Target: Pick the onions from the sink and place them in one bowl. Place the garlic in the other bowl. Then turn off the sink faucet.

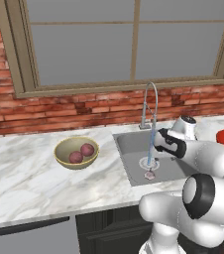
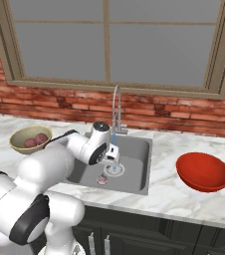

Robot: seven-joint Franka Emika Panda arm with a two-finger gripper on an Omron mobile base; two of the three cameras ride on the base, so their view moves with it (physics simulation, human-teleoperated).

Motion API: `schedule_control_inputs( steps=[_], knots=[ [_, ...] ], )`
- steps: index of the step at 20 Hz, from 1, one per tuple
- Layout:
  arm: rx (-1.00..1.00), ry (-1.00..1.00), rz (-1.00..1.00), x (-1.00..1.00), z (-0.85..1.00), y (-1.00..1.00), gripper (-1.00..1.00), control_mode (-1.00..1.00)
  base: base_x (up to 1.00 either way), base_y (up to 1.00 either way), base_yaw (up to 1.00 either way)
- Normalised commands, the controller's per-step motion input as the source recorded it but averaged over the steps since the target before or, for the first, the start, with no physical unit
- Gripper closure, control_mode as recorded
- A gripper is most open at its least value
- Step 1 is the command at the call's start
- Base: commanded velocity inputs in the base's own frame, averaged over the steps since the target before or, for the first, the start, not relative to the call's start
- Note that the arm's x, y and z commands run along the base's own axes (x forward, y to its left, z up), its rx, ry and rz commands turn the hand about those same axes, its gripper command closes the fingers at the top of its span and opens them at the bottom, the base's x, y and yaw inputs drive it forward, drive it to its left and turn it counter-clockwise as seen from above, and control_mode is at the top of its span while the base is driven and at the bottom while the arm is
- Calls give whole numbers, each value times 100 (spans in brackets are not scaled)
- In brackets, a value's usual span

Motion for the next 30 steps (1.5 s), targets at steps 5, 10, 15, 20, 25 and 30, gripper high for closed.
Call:
schedule_control_inputs(
  steps=[5, 10, 15, 20, 25, 30],
  knots=[
    [0, 0, -3, 12, -24, 0, -100, -100, 0, 0, 0],
    [0, 0, -1, 20, -28, 0, -100, -100, 0, 0, 0],
    [0, 0, 0, 28, -32, 0, -100, -100, 0, 0, 0],
    [0, 0, 0, 23, -32, 0, -100, -100, 0, 0, 0],
    [0, 0, 0, 27, -32, 0, -100, -100, 0, 0, 0],
    [2, 0, 0, 24, -35, -6, -100, -100, 0, 0, 0]
  ],
)
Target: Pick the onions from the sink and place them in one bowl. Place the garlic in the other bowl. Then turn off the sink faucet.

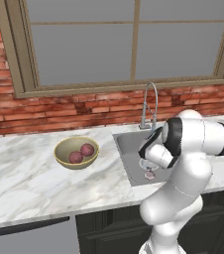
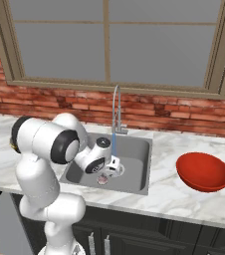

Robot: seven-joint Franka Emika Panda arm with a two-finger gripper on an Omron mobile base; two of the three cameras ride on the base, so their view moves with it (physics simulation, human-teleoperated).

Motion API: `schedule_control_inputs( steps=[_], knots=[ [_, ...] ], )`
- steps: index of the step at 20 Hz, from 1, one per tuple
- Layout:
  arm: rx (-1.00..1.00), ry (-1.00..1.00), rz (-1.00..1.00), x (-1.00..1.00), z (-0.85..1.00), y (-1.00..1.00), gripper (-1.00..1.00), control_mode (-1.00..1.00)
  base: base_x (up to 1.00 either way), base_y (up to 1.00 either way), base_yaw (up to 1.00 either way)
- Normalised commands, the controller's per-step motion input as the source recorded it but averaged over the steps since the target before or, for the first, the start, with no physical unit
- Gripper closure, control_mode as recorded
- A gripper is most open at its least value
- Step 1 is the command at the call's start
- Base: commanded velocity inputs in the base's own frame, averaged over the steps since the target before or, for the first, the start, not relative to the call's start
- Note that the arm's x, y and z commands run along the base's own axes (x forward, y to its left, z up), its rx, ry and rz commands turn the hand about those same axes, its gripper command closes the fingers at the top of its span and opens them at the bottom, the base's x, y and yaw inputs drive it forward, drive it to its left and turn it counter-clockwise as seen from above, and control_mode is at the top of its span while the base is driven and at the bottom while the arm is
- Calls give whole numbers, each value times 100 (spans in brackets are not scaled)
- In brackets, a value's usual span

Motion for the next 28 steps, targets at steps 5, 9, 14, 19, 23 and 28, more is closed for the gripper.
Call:
schedule_control_inputs(
  steps=[5, 9, 14, 19, 23, 28],
  knots=[
    [3, 0, 0, 17, -27, -12, -100, -100, 0, 0, 0],
    [1, 0, -1, 7, -10, -3, -100, -100, 0, 0, 0],
    [0, 0, -2, 0, -4, 0, -100, -100, 0, 0, 0],
    [0, 0, -2, 6, 0, 4, -100, -100, 0, 0, 0],
    [0, 0, -1, 37, -3, 6, -100, -100, 0, 0, 0],
    [0, 0, 0, 25, -18, 7, -100, -100, 0, 0, 0]
  ],
)
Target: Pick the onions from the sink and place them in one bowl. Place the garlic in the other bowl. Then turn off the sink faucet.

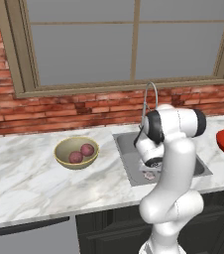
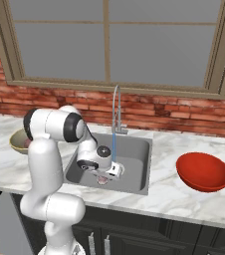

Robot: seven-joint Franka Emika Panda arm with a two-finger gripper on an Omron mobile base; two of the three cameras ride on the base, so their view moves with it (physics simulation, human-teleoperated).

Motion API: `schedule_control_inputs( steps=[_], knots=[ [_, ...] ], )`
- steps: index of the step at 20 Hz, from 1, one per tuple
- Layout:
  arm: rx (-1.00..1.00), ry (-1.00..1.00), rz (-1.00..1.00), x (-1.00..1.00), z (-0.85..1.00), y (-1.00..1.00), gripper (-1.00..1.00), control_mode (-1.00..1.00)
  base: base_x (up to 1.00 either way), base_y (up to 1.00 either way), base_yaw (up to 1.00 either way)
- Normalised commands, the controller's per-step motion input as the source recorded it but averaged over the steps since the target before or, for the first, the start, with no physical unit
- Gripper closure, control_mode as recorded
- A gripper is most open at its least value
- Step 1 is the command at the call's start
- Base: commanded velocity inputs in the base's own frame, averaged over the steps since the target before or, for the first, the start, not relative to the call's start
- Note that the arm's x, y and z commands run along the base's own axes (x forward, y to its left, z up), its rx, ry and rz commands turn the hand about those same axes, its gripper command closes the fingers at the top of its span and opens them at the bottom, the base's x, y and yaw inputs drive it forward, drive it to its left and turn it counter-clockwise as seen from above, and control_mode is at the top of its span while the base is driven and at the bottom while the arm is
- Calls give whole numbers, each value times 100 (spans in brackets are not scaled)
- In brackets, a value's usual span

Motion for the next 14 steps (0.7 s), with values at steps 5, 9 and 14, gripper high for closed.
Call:
schedule_control_inputs(
  steps=[5, 9, 14],
  knots=[
    [0, 0, 0, 0, -16, 0, -100, -100, 0, 0, 0],
    [0, 0, 0, 0, -17, 0, -100, -100, 0, 0, 0],
    [0, 0, 0, 0, -24, 0, -100, -100, 0, 0, 0]
  ],
)
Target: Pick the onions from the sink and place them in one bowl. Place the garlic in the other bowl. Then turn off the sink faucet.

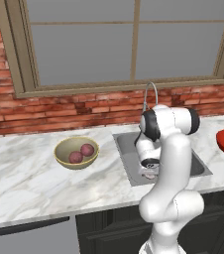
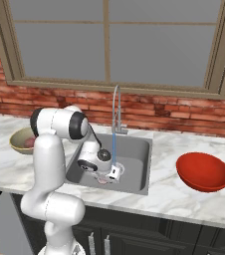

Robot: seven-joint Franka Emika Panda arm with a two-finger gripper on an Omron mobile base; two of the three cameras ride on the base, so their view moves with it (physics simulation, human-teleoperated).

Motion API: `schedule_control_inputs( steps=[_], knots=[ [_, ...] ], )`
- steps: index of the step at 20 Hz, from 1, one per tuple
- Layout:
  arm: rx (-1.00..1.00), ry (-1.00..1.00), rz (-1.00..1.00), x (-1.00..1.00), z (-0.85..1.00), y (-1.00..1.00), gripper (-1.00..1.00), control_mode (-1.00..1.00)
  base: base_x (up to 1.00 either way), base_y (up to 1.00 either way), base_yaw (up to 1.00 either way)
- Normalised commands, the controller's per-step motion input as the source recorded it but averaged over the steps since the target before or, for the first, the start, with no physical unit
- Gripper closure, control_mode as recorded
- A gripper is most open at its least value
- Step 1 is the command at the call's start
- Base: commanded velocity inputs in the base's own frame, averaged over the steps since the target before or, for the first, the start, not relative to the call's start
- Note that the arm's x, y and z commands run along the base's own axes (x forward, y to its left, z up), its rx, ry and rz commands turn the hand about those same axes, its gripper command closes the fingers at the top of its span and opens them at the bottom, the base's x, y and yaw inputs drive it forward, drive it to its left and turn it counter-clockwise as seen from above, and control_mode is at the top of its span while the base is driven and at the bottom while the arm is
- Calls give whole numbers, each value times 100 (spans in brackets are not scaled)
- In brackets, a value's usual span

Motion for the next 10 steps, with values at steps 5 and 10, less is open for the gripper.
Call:
schedule_control_inputs(
  steps=[5, 10],
  knots=[
    [0, 0, 0, 0, -22, 0, -100, -100, 0, 0, 0],
    [0, 0, 0, 0, -6, 0, 100, -100, 0, 0, 0]
  ],
)
